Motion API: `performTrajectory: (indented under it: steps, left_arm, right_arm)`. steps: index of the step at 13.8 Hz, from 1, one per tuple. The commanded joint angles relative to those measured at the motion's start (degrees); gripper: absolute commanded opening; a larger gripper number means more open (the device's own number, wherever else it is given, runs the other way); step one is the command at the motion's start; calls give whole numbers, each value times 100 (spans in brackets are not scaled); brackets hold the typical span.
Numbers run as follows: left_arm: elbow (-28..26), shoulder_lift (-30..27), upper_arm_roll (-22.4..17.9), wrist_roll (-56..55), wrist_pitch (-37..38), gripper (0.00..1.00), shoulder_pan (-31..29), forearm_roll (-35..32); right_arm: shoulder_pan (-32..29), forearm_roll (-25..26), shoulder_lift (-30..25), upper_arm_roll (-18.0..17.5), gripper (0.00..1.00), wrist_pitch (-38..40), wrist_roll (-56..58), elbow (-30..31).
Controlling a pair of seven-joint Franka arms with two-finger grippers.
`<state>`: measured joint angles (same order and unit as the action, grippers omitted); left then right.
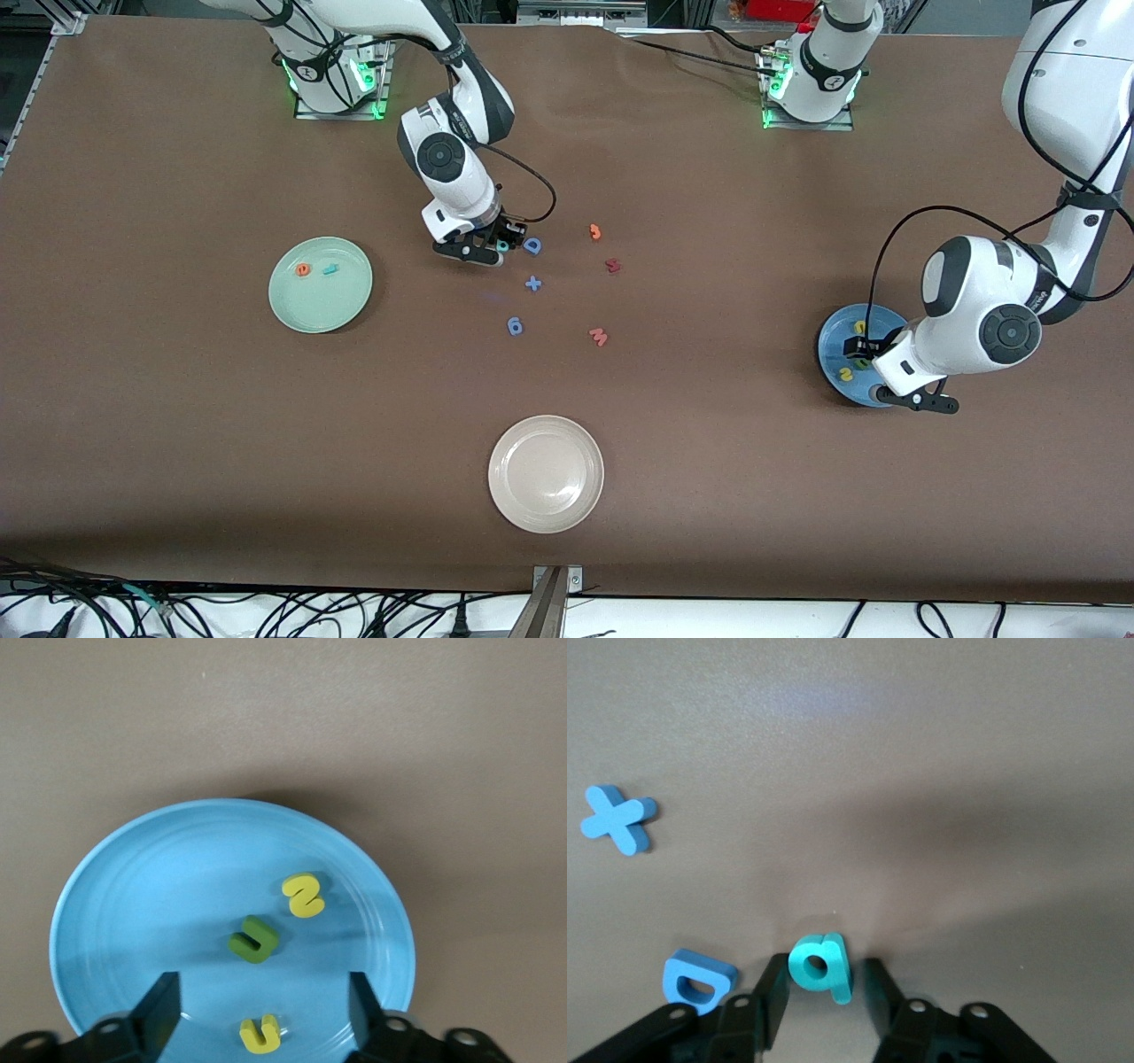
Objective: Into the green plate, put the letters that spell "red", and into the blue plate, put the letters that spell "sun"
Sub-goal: 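Carry the teal a to the green plate with the right gripper and release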
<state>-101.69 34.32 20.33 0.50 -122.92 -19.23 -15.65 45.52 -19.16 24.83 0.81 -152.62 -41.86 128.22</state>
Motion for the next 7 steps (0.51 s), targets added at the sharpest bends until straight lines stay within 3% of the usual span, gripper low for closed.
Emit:
performTrajectory:
  steps: [1, 2, 5, 7]
  left_arm:
    - [-9, -145, 94, 82, 49, 99, -19, -52]
    - [0, -171, 102, 90, 49, 100, -19, -52]
    - [26, -364, 111, 90, 119, 100, -10, -52]
    - [79, -479, 164, 90, 172, 100, -10, -52]
  right_arm:
    - [80, -18, -4, 15, 7, -48, -95, 107]
    - [80, -26, -4, 15, 2, -48, -95, 107]
    - [80, -26, -109, 42, 2, 21, -279, 107]
    - [71, -18, -433, 260, 0, 520, -271, 81]
